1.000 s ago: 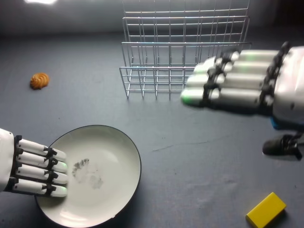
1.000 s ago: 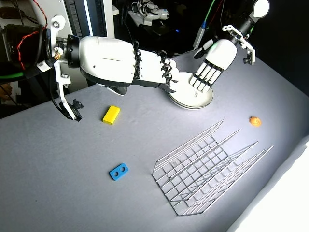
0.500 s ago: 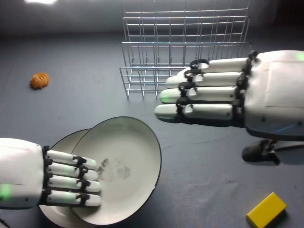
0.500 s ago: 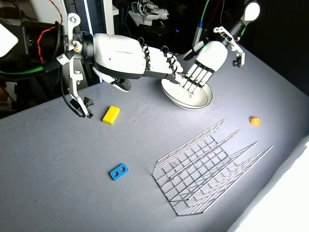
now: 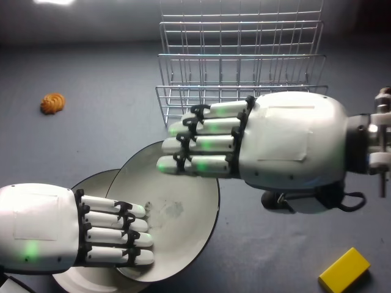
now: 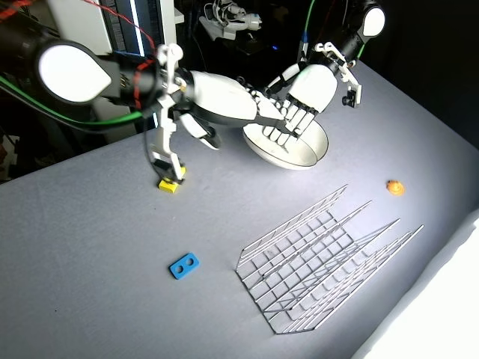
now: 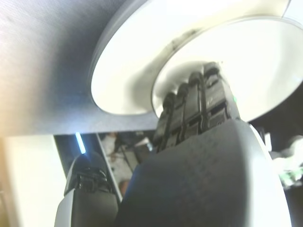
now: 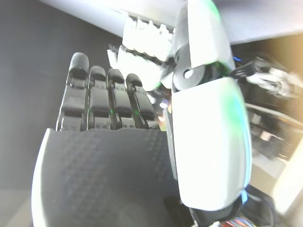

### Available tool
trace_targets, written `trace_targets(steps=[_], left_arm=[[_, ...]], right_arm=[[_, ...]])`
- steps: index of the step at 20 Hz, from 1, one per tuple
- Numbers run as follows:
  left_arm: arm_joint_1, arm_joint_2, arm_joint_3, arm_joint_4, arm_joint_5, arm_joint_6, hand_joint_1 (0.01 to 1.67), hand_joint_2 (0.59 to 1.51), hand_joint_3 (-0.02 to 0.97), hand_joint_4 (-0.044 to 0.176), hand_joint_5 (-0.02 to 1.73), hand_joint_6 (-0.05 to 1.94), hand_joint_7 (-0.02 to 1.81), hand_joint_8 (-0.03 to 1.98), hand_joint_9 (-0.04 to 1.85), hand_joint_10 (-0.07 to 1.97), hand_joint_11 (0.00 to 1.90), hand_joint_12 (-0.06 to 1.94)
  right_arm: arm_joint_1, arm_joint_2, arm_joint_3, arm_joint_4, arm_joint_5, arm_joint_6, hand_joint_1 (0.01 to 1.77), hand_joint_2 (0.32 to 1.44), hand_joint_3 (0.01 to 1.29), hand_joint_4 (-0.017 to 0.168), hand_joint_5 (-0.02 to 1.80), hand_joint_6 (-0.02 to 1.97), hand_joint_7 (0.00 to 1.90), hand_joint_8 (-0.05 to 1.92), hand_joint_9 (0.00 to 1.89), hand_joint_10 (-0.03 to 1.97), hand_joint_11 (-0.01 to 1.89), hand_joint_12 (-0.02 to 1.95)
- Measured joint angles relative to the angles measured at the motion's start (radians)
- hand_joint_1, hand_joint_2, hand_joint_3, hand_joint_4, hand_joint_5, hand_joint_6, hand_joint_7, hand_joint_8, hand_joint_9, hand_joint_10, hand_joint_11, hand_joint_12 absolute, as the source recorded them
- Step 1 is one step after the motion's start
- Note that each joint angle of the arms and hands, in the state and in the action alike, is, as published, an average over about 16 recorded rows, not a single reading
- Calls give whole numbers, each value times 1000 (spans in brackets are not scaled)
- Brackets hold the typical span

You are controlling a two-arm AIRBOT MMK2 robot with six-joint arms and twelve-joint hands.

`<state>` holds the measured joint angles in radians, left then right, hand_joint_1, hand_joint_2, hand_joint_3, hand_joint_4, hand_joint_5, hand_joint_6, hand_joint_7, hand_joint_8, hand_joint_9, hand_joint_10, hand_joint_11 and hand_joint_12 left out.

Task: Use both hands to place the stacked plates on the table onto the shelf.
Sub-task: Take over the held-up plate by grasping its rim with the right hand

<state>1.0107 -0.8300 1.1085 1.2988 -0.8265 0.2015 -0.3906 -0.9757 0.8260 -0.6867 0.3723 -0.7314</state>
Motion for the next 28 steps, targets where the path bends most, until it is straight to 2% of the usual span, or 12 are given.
trace_targets(steps=[6,12,17,21,28], left_arm=[[0,-2,-7,-10,5,0,16,1119,15,-8,77,-21,35,-5,39,16,24,16],[0,-3,-6,-13,4,0,16,1119,15,-9,80,-21,37,-4,33,23,22,17],[1,-4,-3,-17,2,0,16,1120,15,-8,85,-21,42,-3,36,22,27,17],[2,-4,0,-21,0,0,16,1121,15,-8,85,-21,45,-3,39,18,32,17],[5,-5,9,-30,-5,0,16,1124,15,-8,78,-19,44,-5,43,11,40,18]], right_arm=[[2,-124,69,52,-55,-87,1325,992,19,-1,158,20,113,13,110,19,22,667],[1,-222,124,80,-86,-157,1372,1027,20,-1,372,20,350,13,345,53,57,1030],[-5,-288,161,102,-92,-215,1379,1042,19,-2,546,94,570,57,567,116,174,1297],[-13,-326,180,118,-81,-255,1370,1029,17,-5,643,225,698,162,687,360,333,1394],[-29,-357,195,122,-45,-289,1351,977,13,-8,689,530,762,437,775,893,593,1408]])
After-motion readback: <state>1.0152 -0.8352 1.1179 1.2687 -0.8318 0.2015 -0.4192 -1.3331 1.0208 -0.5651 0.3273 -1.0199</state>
